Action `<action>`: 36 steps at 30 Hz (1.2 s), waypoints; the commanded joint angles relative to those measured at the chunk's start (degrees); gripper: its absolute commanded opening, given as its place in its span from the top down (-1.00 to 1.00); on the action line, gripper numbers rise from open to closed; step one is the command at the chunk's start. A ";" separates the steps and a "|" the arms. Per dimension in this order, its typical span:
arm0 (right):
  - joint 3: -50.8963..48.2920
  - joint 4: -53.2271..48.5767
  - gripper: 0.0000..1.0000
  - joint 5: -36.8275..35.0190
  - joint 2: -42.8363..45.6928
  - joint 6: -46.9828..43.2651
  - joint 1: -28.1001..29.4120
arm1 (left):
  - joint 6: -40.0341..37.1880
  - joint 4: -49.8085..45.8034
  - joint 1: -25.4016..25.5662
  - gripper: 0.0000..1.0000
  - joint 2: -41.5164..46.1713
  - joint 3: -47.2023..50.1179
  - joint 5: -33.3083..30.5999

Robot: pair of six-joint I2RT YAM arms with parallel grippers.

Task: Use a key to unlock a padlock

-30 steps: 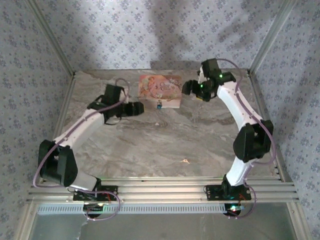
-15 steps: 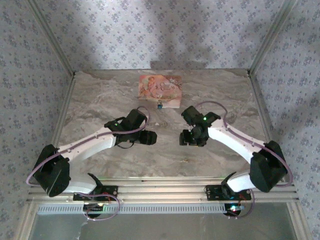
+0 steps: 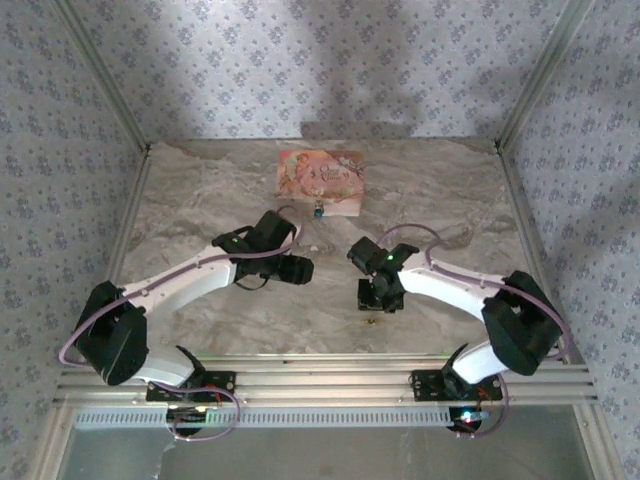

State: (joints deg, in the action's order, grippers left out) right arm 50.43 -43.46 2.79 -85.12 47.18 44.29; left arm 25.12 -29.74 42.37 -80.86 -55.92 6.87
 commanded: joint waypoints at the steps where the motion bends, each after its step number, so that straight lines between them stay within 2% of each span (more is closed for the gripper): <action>1: -0.74 0.98 0.28 1.02 -1.65 -0.02 0.29 | 0.45 1.70 -0.23 -0.32 -0.98 -0.25 2.03; 11: -2.20 1.12 0.30 1.11 -2.33 0.12 0.50 | -0.93 3.94 -1.05 -0.33 -6.64 -4.41 2.49; 14: -2.70 0.56 0.24 0.49 -1.90 0.24 0.77 | -0.81 2.93 -1.16 -0.36 -9.00 -7.00 2.12; 16: -3.23 0.49 0.15 0.29 -1.63 0.60 0.79 | -0.16 2.29 -1.19 -0.50 -9.98 -7.77 1.34; 17: -3.45 0.61 0.11 0.29 -1.55 0.63 0.86 | 0.28 2.15 -1.15 -0.88 -10.10 -7.80 0.66; 18: -3.51 0.61 0.06 0.32 -1.56 0.79 1.01 | 0.66 2.09 -1.15 -0.96 -10.02 -7.67 -0.32; 23: -3.88 0.43 0.01 -0.60 -1.54 0.59 1.32 | 1.49 -0.01 -1.16 -0.96 -9.51 -8.01 -5.32; 30: -3.35 1.05 0.26 0.00 -2.48 0.10 1.30 | 2.11 -2.77 -1.06 -0.96 -8.23 -7.77 -10.23; 32: -3.13 1.34 0.42 0.31 -2.92 -0.54 1.23 | 2.36 -2.73 -1.08 -0.96 -7.50 -7.22 -11.03; 34: -2.87 1.46 0.73 0.84 -3.38 -2.00 1.23 | 2.56 -2.70 -1.09 -0.96 -6.76 -6.68 -11.88; 36: -2.67 1.36 0.93 0.40 -3.15 -2.52 1.23 | 2.65 -2.63 -1.13 -0.96 -6.18 -6.35 -12.53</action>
State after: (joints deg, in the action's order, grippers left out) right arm 47.22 -41.19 3.92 -87.59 45.76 45.25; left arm 27.03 -30.81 41.36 -89.47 -62.30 -3.11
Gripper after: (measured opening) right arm 0.065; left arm 0.979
